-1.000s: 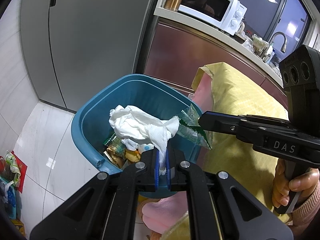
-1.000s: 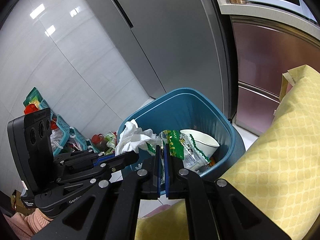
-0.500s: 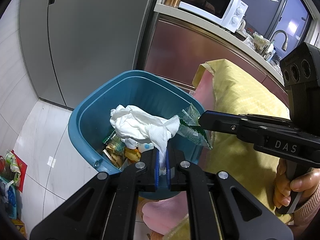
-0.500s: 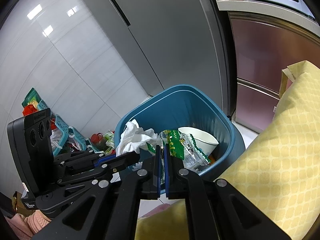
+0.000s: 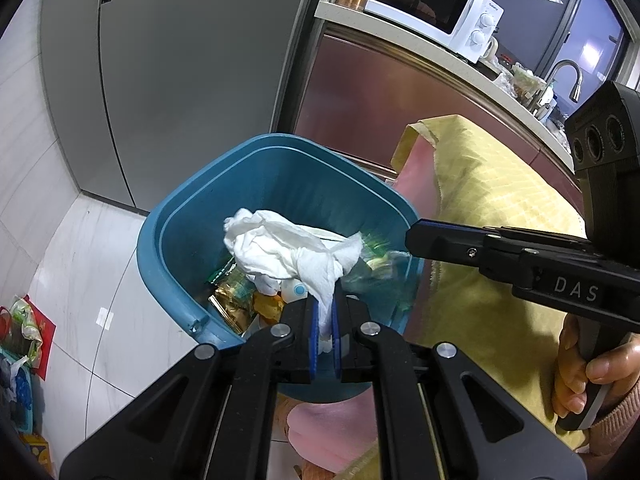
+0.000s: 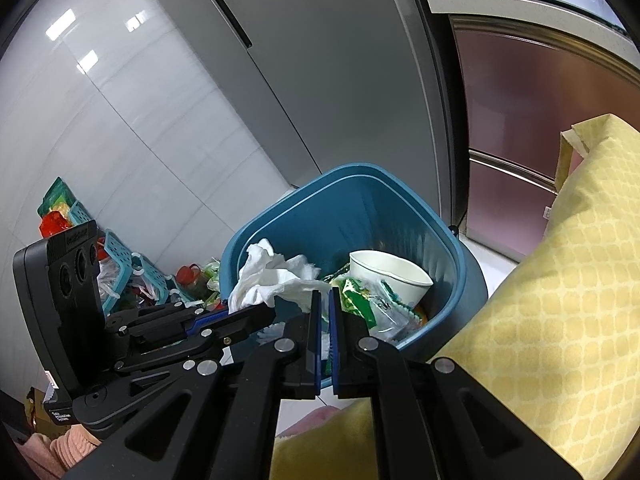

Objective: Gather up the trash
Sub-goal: 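Open the left tool over the bin while the right tool opens too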

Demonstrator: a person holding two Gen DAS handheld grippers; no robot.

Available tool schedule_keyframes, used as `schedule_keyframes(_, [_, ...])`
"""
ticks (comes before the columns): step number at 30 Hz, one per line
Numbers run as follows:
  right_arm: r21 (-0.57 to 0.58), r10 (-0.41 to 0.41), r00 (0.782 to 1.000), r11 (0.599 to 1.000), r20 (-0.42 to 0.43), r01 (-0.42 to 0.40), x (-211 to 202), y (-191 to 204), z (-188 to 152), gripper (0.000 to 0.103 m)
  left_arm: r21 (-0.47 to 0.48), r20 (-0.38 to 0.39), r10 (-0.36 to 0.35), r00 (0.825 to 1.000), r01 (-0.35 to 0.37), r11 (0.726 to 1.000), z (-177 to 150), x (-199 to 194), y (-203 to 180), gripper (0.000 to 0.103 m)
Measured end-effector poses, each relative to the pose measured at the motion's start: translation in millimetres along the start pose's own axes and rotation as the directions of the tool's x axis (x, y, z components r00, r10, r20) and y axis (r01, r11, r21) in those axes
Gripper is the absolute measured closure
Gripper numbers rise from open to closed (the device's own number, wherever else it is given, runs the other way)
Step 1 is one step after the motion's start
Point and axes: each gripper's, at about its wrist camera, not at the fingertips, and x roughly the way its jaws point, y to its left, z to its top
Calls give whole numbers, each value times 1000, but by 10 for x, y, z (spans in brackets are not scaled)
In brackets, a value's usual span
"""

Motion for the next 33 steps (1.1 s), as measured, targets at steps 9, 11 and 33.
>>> schedule_keyframes(9, [5,-2,1000,1000,0,2,10,5,0,99,-10,-33,5,999,-5,1000,11,131,42,97])
schedule_keyframes(11, [8,1,1000,1000,4,-1,7,-6,-8,98,-7,-39,12,999,-12,1000,16,164,30,96])
schedule_keyframes(33, [20,-14,996,1000,93,12,-360,-174,-216,70,32,67,68,995,-70,997,46,-111,-185,31])
